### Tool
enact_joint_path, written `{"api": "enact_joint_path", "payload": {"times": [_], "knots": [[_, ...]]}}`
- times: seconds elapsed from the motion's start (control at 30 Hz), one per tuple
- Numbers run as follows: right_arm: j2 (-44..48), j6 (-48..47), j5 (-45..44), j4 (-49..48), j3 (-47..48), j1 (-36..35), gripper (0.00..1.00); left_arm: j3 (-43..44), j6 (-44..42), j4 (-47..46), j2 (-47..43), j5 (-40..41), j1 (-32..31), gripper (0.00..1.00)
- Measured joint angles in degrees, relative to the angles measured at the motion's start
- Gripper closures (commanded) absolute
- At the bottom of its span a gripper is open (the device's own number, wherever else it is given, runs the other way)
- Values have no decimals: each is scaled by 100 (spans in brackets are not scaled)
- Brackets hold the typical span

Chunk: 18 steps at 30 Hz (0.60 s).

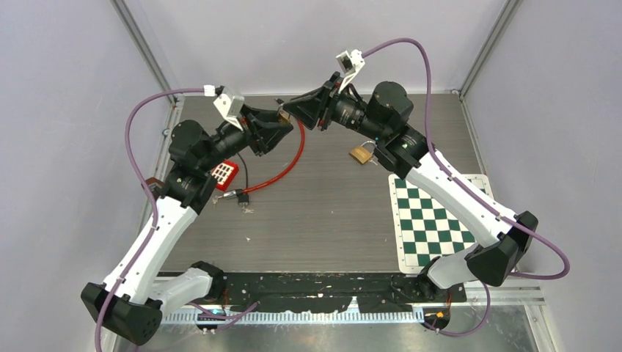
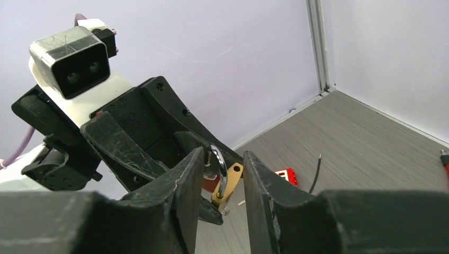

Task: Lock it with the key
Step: Lock the lock.

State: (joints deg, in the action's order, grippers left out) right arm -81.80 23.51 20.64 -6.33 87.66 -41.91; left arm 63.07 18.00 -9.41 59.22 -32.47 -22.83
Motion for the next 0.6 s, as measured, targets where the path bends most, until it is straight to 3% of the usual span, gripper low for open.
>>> {"api": "enact_joint_path", "payload": {"times": [0.4, 0.6], "knots": [[-107, -330, 599, 1084, 754, 4, 38, 39, -1023, 872, -127, -168, -2, 100], [-321, -704, 979, 1888, 1117, 7, 44, 46, -1231, 907, -203, -503, -4, 100]]}}
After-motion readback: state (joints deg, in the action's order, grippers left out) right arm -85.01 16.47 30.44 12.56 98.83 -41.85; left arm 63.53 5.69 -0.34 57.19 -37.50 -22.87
